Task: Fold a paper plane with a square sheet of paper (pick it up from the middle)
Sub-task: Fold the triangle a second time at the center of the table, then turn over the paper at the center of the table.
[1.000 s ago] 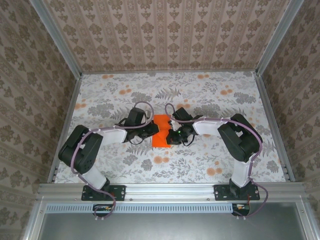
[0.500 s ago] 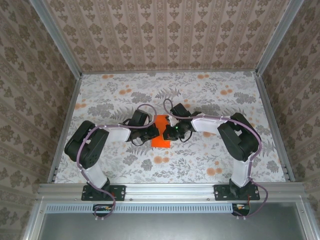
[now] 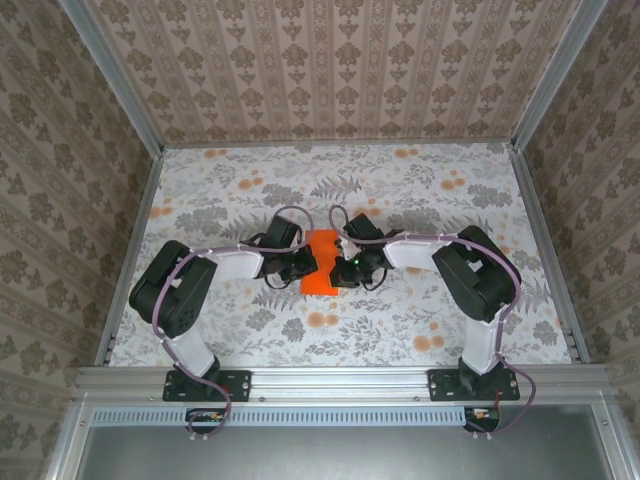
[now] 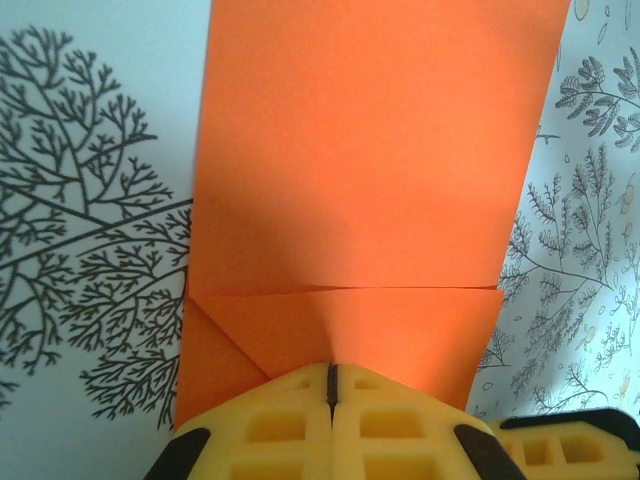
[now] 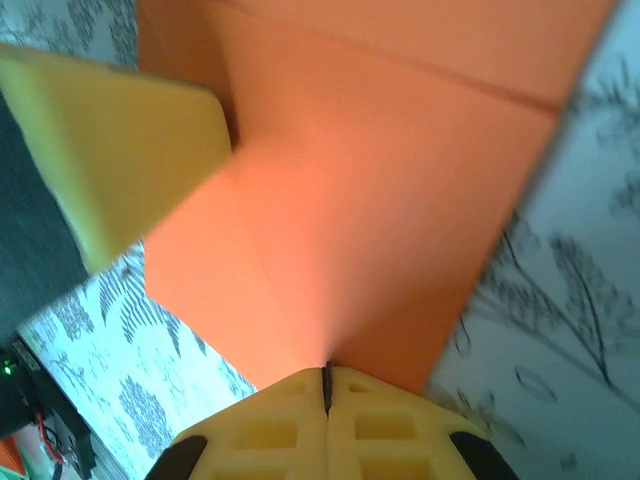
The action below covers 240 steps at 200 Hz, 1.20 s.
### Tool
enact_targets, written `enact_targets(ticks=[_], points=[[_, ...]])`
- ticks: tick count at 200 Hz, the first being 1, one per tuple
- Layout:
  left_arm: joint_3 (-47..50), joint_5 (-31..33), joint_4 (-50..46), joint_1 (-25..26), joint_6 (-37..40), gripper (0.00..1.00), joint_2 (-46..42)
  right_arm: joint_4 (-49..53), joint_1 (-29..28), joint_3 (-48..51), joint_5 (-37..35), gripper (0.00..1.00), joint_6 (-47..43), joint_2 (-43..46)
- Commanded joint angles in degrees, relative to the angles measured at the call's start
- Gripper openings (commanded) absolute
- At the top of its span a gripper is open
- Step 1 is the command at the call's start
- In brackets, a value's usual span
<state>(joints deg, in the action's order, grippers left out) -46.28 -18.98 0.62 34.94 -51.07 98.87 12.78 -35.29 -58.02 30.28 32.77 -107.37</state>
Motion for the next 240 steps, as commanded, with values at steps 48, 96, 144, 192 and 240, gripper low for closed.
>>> enact_targets(ticks=[48,96,144,192,240], points=[[-3.3,1.2,-5.4,-0.3,0.7,0.00,2.3,7.0,3.1,4.0,-1.2,0.00,-3.9,8.0],[-8.8,-0.4,-8.7,-1.5,1.8,0.33,-4.1,0.5,6.2,-0.9,-1.6,0.34,-0.1,10.0],[-4.5,-0.4,-11.1,-7.3,1.0,0.59,-11.7,-0.5,8.1,-4.9,-0.4,0.43,-1.9,5.2],[0.1,-0.1,-11.1,-10.3,3.5,0.91,-16.9,-4.4,8.1,-7.3,5.3,0.42,-1.4,-1.0],[2.7,-4.4,-5.5,-10.3,2.8,1.00,-16.8,-6.8,8.1,-8.0,8.3,0.34,-0.3,-4.4]])
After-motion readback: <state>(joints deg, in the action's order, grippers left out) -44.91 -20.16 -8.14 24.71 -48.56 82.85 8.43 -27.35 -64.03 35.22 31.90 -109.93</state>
